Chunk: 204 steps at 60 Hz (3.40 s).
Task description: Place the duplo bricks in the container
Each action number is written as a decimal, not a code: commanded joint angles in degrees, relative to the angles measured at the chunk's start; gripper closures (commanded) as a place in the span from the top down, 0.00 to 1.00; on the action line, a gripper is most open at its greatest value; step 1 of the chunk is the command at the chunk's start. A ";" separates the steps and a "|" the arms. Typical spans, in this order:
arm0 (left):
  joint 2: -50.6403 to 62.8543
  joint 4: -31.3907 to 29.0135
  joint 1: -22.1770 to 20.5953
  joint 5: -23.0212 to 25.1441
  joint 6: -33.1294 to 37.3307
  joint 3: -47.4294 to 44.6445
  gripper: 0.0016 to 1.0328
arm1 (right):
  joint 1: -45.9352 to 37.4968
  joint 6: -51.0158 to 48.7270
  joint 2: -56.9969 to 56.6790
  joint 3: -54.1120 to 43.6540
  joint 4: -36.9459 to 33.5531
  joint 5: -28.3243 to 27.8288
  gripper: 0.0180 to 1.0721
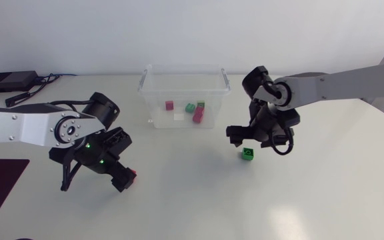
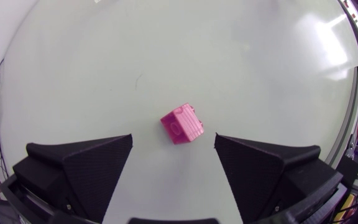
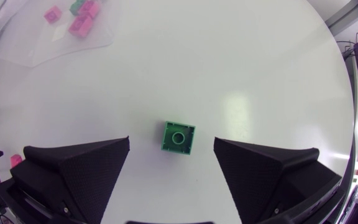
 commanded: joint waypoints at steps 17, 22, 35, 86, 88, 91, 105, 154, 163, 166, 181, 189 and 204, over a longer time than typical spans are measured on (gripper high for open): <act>7.60 2.72 -0.27 -0.17 -5.49 1.34 0.93 | -0.39 2.68 4.55 1.99 -1.32 3.38 0.92; 10.32 2.02 -1.68 -0.43 -9.01 3.01 0.93 | -0.39 2.68 4.55 1.99 -1.32 3.56 0.92; 14.63 0.61 -3.26 -0.69 -15.95 6.35 0.83 | -0.56 2.68 4.99 1.46 -1.14 4.00 0.92; 8.56 -3.43 -5.63 -6.93 -22.37 6.79 0.29 | -1.27 2.42 5.61 0.58 -0.17 4.97 0.92; 7.42 -3.61 -5.72 -6.93 -22.28 6.79 0.28 | -1.27 2.33 5.78 0.76 -0.17 4.97 0.92; 5.75 -4.05 -5.81 -6.85 -22.28 6.96 0.28 | -1.27 2.33 6.05 1.38 -0.44 4.88 0.92; -2.07 -3.87 -4.84 -6.93 -21.40 8.81 0.28 | 0.14 3.12 9.83 4.98 -2.72 4.70 0.89; -3.48 24.60 -0.89 -5.70 -26.15 16.98 0.28 | 3.83 0.92 7.36 2.17 -3.69 7.69 0.38; -0.93 28.65 -1.33 -5.70 -26.50 18.13 0.28 | 4.97 -0.66 1.39 0.41 -3.78 8.31 0.35; 0.39 29.18 -1.50 -5.61 -26.50 18.83 0.28 | 5.41 -0.92 -0.81 0.06 -4.22 8.39 0.34; 8.39 31.55 -2.21 -5.61 -26.67 24.98 0.28 | 7.08 -2.59 -10.65 1.46 -6.41 9.71 0.33; 12.17 31.99 -2.38 -5.70 -26.94 28.67 0.28 | 8.14 -3.21 -13.82 4.54 -7.91 10.24 0.33; 19.29 31.90 -1.77 -5.61 -26.85 34.91 0.28 | 9.81 -4.35 -16.01 10.60 -8.35 10.94 0.33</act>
